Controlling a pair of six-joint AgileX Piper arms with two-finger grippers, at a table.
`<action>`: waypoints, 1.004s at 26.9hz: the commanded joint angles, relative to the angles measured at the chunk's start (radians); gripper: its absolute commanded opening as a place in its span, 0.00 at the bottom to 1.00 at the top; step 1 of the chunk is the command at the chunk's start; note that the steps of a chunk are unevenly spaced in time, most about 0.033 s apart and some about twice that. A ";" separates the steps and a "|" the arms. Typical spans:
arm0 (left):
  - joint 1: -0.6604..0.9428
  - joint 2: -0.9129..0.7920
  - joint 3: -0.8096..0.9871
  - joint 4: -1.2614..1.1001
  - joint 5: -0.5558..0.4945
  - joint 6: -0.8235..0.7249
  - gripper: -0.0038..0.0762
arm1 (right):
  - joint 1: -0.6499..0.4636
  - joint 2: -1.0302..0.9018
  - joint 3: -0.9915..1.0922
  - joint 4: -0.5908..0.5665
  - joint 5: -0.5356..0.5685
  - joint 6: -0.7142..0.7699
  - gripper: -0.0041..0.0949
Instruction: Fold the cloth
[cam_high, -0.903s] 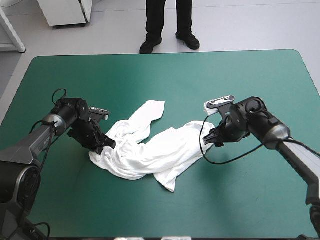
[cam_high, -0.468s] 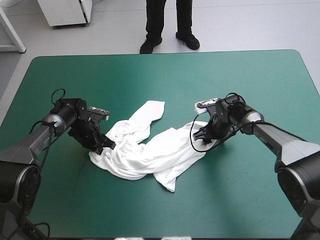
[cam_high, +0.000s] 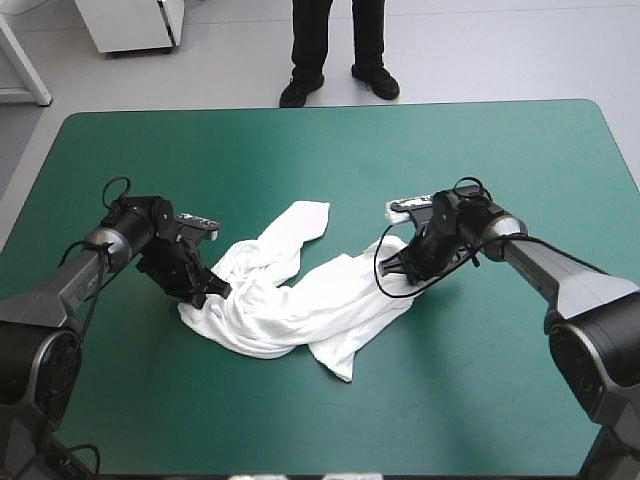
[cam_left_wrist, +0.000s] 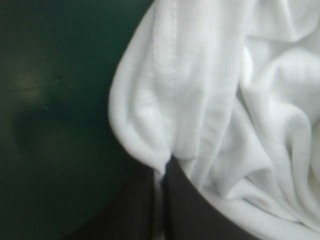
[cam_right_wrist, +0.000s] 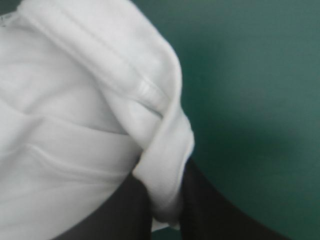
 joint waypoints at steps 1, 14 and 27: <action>-0.013 0.036 0.021 -0.062 -0.103 -0.001 0.04 | -0.005 0.015 0.003 0.016 -0.040 -0.022 0.03; -0.013 -0.362 -0.117 -0.070 0.097 -0.008 0.04 | -0.005 -0.165 -0.201 -0.037 0.286 -0.022 0.03; -0.013 -0.670 -0.667 -0.191 0.100 -0.057 0.04 | -0.005 -0.561 -0.531 -0.037 0.349 0.014 0.03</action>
